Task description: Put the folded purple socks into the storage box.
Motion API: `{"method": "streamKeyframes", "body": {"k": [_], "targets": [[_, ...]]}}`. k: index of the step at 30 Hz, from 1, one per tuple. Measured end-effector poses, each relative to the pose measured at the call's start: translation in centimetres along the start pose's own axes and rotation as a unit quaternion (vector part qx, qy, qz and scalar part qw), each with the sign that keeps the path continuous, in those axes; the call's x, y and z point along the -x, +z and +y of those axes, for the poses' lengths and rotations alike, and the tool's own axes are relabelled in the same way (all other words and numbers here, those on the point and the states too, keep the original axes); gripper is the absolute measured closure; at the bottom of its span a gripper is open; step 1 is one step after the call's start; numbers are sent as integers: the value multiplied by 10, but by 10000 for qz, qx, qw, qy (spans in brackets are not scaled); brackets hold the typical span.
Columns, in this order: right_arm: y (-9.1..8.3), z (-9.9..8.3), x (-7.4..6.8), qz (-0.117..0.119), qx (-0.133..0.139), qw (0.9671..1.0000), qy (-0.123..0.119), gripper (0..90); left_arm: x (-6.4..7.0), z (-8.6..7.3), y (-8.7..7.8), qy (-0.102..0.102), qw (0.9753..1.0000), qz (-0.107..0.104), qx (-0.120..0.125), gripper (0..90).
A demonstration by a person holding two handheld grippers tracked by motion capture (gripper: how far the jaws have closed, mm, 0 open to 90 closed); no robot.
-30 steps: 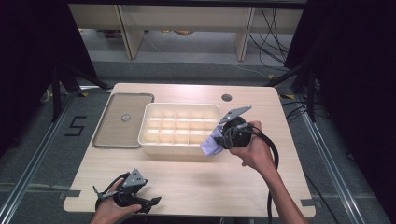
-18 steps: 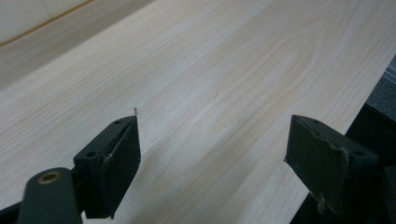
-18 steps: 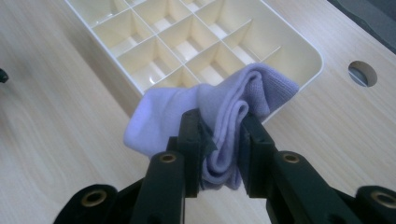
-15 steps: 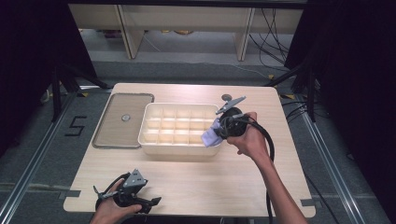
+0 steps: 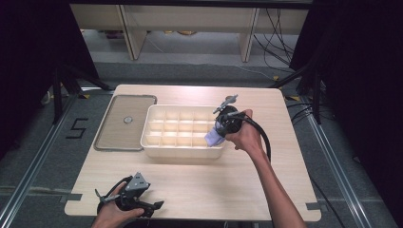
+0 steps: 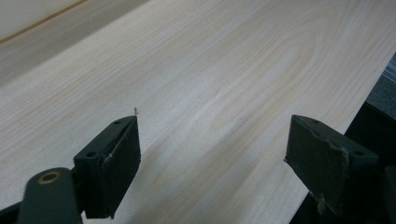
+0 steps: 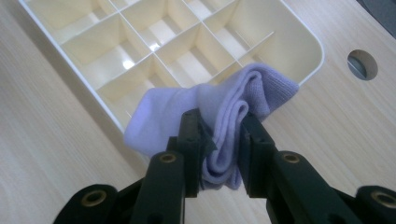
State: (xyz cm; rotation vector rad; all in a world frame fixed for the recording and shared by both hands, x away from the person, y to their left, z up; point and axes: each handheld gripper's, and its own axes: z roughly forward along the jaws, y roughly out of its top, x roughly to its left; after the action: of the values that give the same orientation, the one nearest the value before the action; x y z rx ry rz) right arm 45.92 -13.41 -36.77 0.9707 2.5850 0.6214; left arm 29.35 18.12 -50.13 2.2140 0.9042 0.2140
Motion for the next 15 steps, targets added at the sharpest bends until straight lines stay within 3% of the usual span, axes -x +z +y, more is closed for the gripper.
{"method": "streamKeyframes", "body": {"k": [8, 15], "targets": [[14, 1, 3, -80, -226, 9996, -175, 734, 1, 0, 0, -49, 10000, 8, 39, 172], [33, 3, 1, -307, -546, 9971, -423, 734, 2, 0, 0, -56, 10000, -59, 34, 172]]}}
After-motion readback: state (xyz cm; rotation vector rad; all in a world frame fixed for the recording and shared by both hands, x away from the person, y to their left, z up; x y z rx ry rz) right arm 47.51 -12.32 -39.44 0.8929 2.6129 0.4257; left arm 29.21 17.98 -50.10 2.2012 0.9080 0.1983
